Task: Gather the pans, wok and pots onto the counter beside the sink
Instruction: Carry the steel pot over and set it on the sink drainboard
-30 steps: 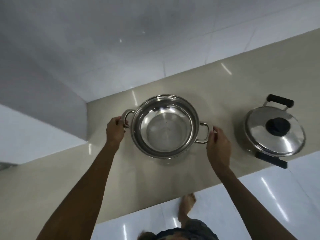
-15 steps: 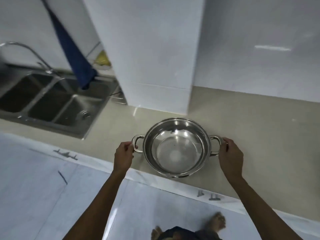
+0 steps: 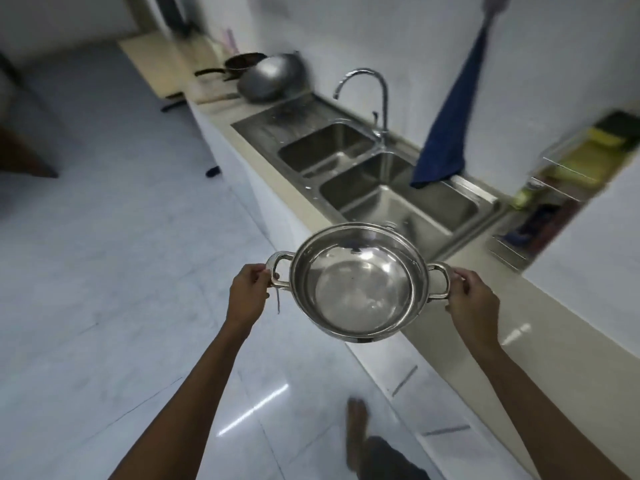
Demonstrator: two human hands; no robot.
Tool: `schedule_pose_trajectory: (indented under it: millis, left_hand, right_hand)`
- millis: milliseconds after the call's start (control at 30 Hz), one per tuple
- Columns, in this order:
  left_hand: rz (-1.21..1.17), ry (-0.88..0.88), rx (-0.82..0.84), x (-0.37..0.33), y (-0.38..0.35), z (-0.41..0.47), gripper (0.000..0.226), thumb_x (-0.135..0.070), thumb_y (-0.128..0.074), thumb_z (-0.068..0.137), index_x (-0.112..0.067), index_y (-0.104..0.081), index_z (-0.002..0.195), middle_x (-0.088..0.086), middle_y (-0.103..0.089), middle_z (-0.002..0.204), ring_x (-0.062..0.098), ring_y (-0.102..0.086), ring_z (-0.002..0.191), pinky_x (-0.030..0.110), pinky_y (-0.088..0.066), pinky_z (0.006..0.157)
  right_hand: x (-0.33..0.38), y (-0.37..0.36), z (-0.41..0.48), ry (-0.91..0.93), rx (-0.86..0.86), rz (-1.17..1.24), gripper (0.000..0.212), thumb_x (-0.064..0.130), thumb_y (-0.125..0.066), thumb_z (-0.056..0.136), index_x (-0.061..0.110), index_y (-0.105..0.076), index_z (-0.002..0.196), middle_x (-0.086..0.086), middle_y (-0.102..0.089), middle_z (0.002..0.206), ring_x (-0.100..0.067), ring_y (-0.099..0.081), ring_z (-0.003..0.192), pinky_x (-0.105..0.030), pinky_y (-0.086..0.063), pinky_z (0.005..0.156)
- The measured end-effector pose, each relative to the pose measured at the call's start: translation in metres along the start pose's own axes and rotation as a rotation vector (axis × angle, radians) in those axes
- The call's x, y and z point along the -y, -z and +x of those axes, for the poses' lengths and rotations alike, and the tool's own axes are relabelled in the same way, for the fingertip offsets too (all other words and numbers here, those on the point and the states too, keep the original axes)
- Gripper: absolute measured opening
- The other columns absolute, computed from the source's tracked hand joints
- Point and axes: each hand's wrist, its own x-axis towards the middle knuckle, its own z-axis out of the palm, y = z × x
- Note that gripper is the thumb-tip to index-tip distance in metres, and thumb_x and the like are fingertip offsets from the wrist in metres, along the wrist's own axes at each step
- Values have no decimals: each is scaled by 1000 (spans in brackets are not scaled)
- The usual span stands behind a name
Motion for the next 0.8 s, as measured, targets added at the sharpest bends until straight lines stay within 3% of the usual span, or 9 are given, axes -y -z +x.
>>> schedule_pose_trajectory:
  millis: [167,267,467,600,800]
  left_hand:
    - [-45,54,-85,11,51,112,19,-22,-55,100,-8,-64,109,8,-75,103,20,-73,96,36,-57,73]
    - [-75,100,-116,6,75,185,15,-24,-57,99,-12,-65,103,4,-75,99,19,-73,95,39,-58,76]
    - [-103,100,-144,-18,118,324,17,-30,-58,98,-16,-65,105,2,-75,100,17,-73,95,36,-58,75]
    - [-106,67,-128,-23,137,427,15,-29,-59,98,-17,-65,103,0,-76,98,16,-73,94,37,-58,75]
    - [-105,54,-20,-12,146,589,11,-27,-60,97,-18,-65,100,1,-76,98,18,-74,93,37,-58,74]
  right_hand:
    - [72,-123,79,52,58,1,29,17,-52,100,8,-70,120,-19,-73,115,-37,-65,106,-41,-48,89]
    - [118,-192,127,42,108,10,29,18,-51,101,8,-70,119,-17,-73,115,-35,-65,105,-31,-45,82]
    - [203,-300,212,42,160,7,29,24,-51,99,14,-69,119,-14,-73,111,-35,-67,98,-56,-56,87]
    - [240,-376,272,87,140,-19,25,20,-55,99,10,-71,116,-17,-74,107,-33,-67,94,-41,-53,85]
    - [277,-480,346,65,66,-69,24,19,-55,99,11,-71,113,-18,-74,103,-35,-67,93,-39,-49,82]
